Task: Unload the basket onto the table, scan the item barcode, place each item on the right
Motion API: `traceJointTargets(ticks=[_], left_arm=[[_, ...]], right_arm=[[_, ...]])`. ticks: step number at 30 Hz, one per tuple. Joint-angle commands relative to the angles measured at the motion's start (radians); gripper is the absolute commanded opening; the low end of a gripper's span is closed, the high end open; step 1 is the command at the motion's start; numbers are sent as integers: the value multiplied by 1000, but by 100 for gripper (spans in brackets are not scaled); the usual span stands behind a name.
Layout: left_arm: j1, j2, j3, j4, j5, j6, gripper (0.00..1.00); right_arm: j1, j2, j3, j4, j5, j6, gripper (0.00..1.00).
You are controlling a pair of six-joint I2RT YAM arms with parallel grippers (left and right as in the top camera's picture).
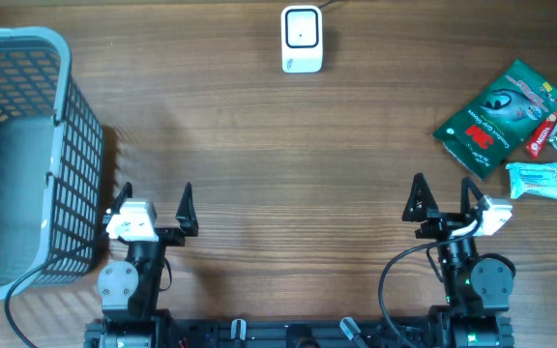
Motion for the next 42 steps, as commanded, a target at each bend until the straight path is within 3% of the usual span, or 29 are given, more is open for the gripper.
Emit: traceJointTargets(ticks=[1,19,26,42], left_arm=[[-2,-11,-10,4,4,-6,100],[-3,-11,-10,4,4,-6,100],[-3,-11,-10,4,4,-6,100],[-2,-11,-10,4,4,-6,100]], right_arm=[[8,-14,-1,2,20,11,100],[8,-12,-1,2,21,9,100],[8,27,-1,1,16,-169,100],[8,44,-1,1,13,-169,100]])
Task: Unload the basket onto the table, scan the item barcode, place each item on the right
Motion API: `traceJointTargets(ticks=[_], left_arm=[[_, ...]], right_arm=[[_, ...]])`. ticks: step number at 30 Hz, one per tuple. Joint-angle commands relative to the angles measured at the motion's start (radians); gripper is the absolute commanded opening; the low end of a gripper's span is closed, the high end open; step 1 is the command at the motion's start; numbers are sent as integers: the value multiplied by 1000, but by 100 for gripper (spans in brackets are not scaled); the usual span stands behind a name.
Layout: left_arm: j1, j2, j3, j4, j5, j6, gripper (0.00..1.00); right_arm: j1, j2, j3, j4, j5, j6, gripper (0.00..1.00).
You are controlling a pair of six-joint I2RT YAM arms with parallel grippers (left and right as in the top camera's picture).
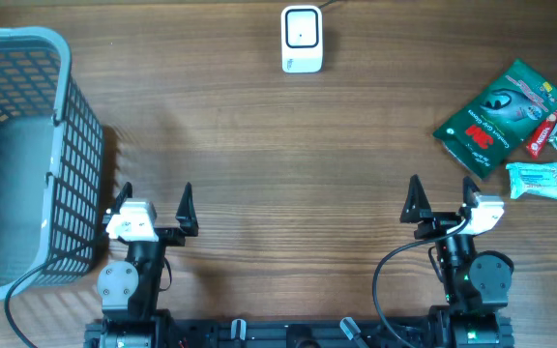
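A white barcode scanner (301, 39) stands at the back middle of the table. At the far right lie the items: a green 3M packet (498, 114), a red-and-white packet beside it and a pale blue packet (534, 180) in front. My right gripper (440, 197) stands open at the front right, its fingers apart and empty, a short way left of the pale blue packet. My left gripper (155, 198) stands open at the front left, also empty.
A grey plastic basket (22, 155) fills the left side of the wooden table (278, 145), close beside my left arm. A black cable loops from the right arm's base.
My right gripper has turned slightly and shifted a little left; its white camera block now sits more level. The left arm and the items have not moved.
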Motion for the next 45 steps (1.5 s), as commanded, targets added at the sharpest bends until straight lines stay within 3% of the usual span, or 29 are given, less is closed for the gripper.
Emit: traceJointTargets(ticks=[1,20,26,45], left_arm=[[-3,-11,-10,3,4,-5,100],[-3,-9,-10,3,4,-5,100],[-3,-9,-10,3,4,-5,100],[-3,-9,-10,3,4,-5,100]], right_arm=[[8,-1,-1,0,13,-16,100],[4,-55,-1,0,14,-21,100],[4,-55,-1,0,17,-154,100],[4,-54,-1,0,17,-150,100]])
